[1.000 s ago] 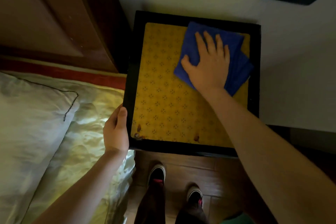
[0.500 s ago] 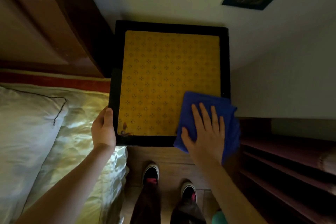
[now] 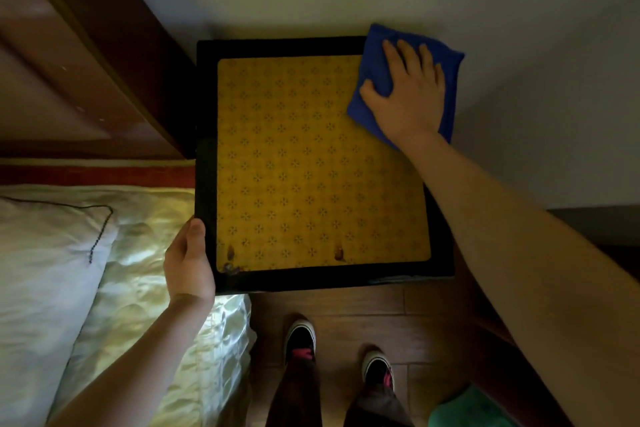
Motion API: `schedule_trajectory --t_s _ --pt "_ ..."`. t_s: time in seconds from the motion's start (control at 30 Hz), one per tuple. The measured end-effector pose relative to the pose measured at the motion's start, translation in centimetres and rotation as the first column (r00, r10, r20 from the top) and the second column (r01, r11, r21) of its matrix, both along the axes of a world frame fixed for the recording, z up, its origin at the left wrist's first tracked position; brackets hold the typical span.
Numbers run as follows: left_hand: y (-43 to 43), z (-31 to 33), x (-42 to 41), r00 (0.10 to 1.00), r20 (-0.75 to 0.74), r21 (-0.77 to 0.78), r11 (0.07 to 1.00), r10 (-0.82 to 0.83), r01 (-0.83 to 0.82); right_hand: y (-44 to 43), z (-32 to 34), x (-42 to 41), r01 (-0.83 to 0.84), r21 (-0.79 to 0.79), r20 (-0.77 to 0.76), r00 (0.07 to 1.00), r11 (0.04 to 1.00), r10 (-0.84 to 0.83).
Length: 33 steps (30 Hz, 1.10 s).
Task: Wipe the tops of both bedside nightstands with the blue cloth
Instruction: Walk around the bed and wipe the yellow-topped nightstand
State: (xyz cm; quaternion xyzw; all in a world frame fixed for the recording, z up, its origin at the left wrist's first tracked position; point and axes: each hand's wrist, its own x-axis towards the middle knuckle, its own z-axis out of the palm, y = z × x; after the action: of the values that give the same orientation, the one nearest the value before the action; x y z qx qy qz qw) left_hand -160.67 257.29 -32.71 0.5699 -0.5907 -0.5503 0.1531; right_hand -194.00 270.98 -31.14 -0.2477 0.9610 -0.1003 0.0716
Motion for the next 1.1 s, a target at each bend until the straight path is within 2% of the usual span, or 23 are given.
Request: schedule_trajectory --t_s 0.13,0.4,0.57,0.63,0.7,0.77,0.83,0.9,0.97,1.0,1.1 --pt "0.1 0.3 -0.1 1.000 -0.004 0.009 1.000 -0.009 0.009 0.0 0.1 -0.5 -0.022 -0.006 0.002 1.000 1.000 0.022" --pt "0.1 0.7 -0.2 0.999 0.040 0.025 1.000 -0.015 0.014 8.6 -0.4 17.2 -0.141 -0.039 -0.028 0.990 0.989 0.140" --pt "-0.2 0.0 0.2 0.998 0.062 0.017 1.000 0.011 -0.012 10.2 0.3 20.1 -0.179 -0.049 0.042 0.983 0.983 0.181" --pt "-0.1 0.1 0.2 0.998 0.061 0.012 1.000 -0.017 0.017 10.5 1.2 20.2 -0.075 -0.115 0.085 0.993 0.991 0.085" --pt "-0.2 0.6 0.1 0.997 0.059 0.046 0.998 -0.050 0.048 11.0 2.0 21.1 0.167 -0.099 0.098 0.983 0.981 -0.157" --pt "-0.4 0.6 0.5 0.994 0.070 0.105 0.991 -0.087 0.079 11.8 2.7 22.6 0.347 -0.041 0.169 0.927 0.937 -0.336" --pt "-0.5 0.9 1.1 0.982 0.126 0.145 0.982 -0.142 0.123 12.5 3.1 23.8 0.435 -0.026 0.261 0.872 0.900 -0.414" --pt "-0.4 1.8 1.8 0.970 0.142 0.185 0.968 -0.199 0.172 12.6 3.7 24.0 0.590 -0.022 0.372 0.754 0.807 -0.541" --pt "-0.2 3.2 2.7 0.961 0.125 0.241 0.947 -0.247 0.212 12.6 4.3 24.0 0.748 -0.041 0.531 0.578 0.663 -0.620" --pt "0.0 4.0 3.2 0.960 0.126 0.260 0.943 -0.249 0.210 12.7 4.7 24.0 0.789 -0.061 0.579 0.527 0.611 -0.623" --pt "0.5 6.6 5.2 0.968 0.129 0.285 0.943 -0.216 0.172 13.6 5.9 23.4 0.843 -0.065 0.615 0.455 0.534 -0.644"
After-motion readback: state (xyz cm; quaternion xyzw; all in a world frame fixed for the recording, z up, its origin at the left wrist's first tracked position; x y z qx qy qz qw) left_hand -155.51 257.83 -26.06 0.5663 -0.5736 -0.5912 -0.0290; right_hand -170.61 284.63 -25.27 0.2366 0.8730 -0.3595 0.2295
